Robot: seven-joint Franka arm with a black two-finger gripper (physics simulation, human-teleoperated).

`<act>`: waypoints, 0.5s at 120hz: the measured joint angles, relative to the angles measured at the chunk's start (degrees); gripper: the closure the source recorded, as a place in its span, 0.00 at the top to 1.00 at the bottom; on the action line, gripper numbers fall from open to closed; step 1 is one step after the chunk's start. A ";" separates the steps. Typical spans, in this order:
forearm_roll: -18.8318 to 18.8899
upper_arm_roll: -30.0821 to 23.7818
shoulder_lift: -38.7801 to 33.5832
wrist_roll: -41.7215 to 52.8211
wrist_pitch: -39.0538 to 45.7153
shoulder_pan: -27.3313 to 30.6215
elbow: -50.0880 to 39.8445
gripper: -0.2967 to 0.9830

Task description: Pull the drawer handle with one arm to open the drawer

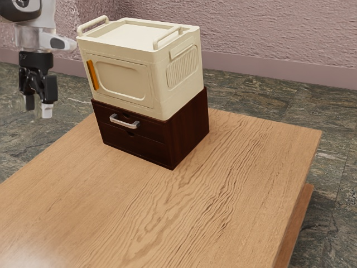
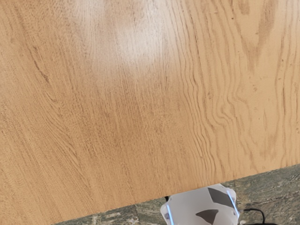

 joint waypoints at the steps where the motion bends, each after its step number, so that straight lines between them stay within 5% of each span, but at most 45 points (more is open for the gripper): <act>1: 0.02 -0.01 0.01 0.47 0.85 -0.11 -0.03 0.77; 37: -0.20 0.24 0.93 14.63 16.85 -0.16 -0.77 0.77; 60: 0.09 0.35 0.52 27.77 32.08 0.34 -11.71 0.77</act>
